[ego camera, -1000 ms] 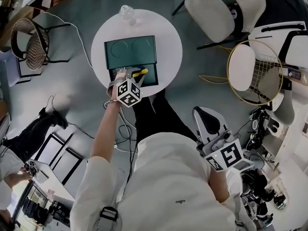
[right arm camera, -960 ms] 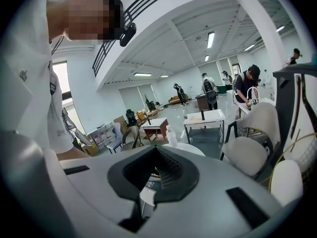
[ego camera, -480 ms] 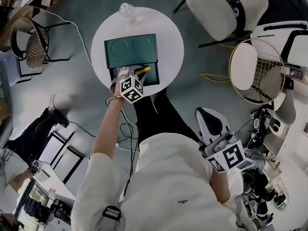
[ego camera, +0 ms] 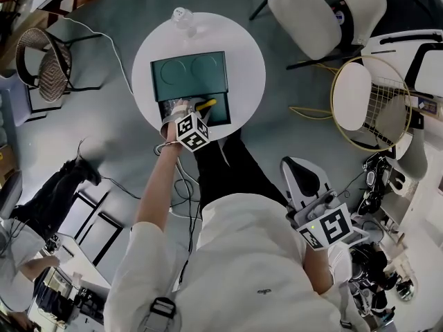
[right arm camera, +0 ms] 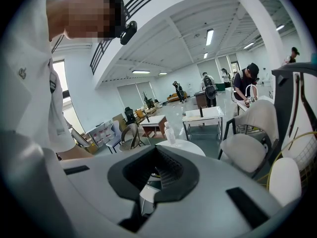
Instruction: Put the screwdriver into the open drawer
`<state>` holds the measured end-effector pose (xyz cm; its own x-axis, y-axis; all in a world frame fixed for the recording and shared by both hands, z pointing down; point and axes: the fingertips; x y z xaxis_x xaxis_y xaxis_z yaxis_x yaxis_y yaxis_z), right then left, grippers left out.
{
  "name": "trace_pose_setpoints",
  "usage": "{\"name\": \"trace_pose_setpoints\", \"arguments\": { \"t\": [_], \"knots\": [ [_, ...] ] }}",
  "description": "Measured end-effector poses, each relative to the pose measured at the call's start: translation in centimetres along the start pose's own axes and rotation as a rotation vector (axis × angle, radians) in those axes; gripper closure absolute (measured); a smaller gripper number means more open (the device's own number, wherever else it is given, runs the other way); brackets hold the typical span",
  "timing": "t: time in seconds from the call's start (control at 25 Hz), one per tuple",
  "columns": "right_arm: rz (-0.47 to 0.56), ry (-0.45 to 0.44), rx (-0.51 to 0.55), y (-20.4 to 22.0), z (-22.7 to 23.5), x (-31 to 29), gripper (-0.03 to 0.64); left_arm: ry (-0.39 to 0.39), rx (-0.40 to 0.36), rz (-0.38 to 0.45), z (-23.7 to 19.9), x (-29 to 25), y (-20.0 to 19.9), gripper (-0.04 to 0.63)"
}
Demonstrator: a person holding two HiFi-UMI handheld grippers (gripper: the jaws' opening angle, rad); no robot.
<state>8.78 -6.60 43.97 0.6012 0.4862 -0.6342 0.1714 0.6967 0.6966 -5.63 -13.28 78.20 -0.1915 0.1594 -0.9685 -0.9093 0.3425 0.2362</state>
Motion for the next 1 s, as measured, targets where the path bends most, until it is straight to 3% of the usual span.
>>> {"name": "trace_pose_setpoints", "arguments": {
  "t": [0.52, 1.0],
  "knots": [
    [0.007, -0.002, 0.005, -0.2, -0.2, -0.2, 0.611, -0.006, -0.011, 0.007, -0.3, 0.6, -0.4, 0.508],
    [0.090, -0.031, 0.051, -2.4, -0.6, 1.2, 0.611, -0.066, 0.013, 0.054, -1.0, 5.6, -2.1, 0.508]
  ]
}}
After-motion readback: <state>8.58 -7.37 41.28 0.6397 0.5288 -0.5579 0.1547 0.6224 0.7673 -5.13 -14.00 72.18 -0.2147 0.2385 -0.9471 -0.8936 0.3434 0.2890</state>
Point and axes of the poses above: the fingertips, and each gripper's own axes: x backward along the fingers, z to its right, y out of its underside, and after that the axes turned 15 degrees about -z, right-handed
